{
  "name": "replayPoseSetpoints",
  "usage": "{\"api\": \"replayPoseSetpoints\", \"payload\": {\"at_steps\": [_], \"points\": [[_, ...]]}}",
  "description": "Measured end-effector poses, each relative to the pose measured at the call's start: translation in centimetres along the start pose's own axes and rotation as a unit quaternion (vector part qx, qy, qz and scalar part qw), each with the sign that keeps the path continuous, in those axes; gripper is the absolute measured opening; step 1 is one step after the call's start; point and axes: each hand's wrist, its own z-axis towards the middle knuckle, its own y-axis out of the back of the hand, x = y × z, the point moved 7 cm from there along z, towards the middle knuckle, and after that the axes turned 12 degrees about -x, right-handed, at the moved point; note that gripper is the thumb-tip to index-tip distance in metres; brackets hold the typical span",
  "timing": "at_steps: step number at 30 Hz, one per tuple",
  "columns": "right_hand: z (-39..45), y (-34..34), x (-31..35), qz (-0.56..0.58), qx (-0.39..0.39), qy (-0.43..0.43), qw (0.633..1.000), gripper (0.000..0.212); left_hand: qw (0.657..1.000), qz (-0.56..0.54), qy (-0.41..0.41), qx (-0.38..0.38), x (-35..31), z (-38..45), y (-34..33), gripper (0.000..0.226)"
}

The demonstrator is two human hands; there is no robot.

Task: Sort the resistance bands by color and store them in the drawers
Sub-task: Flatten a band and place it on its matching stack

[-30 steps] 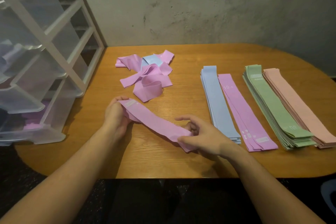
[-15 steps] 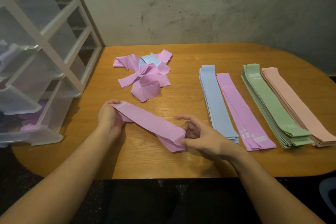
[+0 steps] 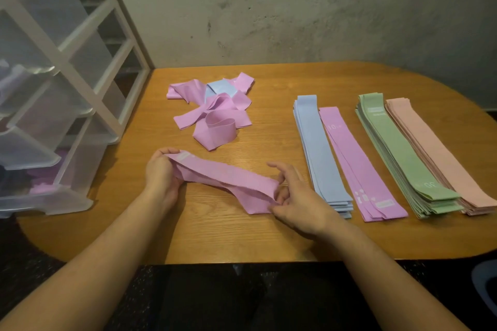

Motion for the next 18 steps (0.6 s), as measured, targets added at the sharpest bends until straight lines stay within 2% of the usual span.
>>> {"api": "replayPoseSetpoints", "payload": {"at_steps": [5, 8, 11, 14, 18], "points": [[0.8, 1.7, -1.4, -0.02, -0.105, -0.05, 0.993, 0.079, 1.0, -0.006, -0.002, -0.007, 0.2, 0.5, 0.1, 0.037], [0.6, 2.1, -0.9, -0.048, -0.126, -0.039, 0.99, 0.063, 1.0, 0.005, -0.001, -0.01, 0.3, 0.7, 0.2, 0.037], [0.1, 2.7, 0.0, -0.085, -0.171, -0.02, 0.981, 0.057, 0.999, 0.039, -0.017, 0.001, 0.2, 0.5, 0.0, 0.038], [-0.2, 2.6, 0.5, -0.135, -0.177, 0.01, 0.975, 0.056, 0.998, 0.052, -0.021, 0.016, 0.3, 0.3, -0.1, 0.039], [-0.1, 1.8, 0.1, -0.063, -0.129, -0.022, 0.989, 0.056, 0.998, 0.058, -0.024, 0.026, 0.2, 0.3, -0.2, 0.039]]}}
